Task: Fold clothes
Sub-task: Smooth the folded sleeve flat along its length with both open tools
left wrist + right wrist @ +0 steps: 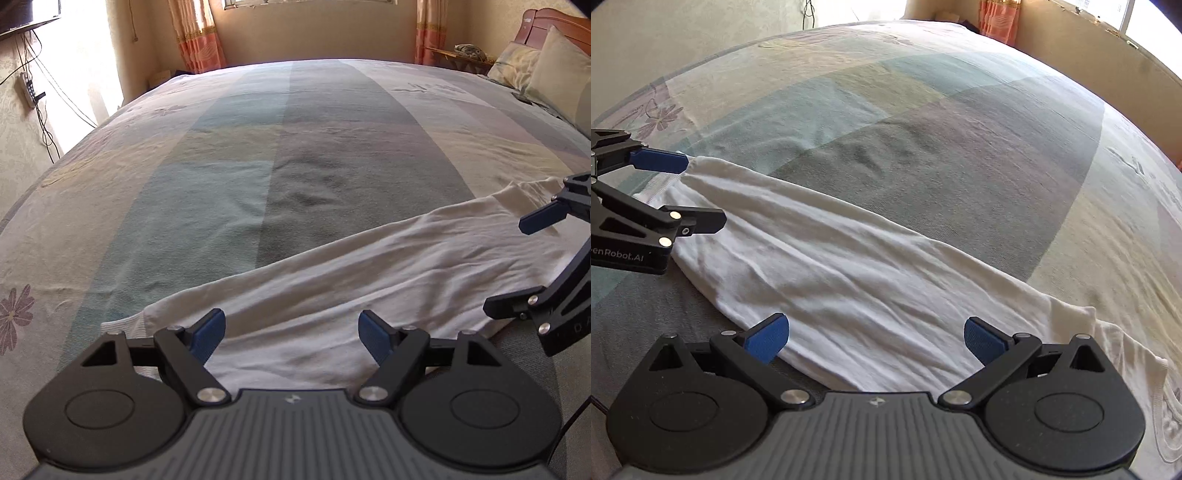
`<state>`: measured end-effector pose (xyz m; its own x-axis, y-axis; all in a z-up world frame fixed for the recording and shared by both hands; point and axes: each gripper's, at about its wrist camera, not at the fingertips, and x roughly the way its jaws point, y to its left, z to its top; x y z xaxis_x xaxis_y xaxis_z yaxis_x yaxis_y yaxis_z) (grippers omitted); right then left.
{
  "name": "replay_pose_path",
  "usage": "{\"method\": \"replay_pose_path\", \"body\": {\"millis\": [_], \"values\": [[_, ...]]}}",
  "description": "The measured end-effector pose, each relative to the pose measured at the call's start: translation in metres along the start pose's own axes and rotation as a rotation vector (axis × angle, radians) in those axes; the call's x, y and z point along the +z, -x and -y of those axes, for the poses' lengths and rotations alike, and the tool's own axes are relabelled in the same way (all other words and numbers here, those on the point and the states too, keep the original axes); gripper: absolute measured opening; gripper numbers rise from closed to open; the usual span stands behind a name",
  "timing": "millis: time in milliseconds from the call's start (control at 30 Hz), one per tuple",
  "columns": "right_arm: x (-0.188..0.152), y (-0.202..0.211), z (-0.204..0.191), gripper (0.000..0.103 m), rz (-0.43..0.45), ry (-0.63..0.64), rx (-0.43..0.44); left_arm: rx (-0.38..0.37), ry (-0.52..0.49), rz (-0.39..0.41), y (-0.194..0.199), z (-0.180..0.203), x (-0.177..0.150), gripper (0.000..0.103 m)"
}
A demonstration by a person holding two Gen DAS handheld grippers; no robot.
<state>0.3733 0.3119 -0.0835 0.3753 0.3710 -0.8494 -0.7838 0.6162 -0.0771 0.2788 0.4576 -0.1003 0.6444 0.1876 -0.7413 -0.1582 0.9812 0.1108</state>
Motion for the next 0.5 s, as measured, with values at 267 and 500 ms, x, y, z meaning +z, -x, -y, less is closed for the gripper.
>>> {"method": "replay_pose_path", "body": {"millis": [267,500], "values": [[-0.018,-0.007,0.031,0.103,-0.038,-0.024,-0.01,0.036,0.073,-0.104,0.017,-0.04,-0.029,0.083],[-0.021,-0.015,0.04,0.103,-0.045,-0.106,0.029,-0.011,0.005,-0.04,0.019,-0.018,0.002,0.08]]}}
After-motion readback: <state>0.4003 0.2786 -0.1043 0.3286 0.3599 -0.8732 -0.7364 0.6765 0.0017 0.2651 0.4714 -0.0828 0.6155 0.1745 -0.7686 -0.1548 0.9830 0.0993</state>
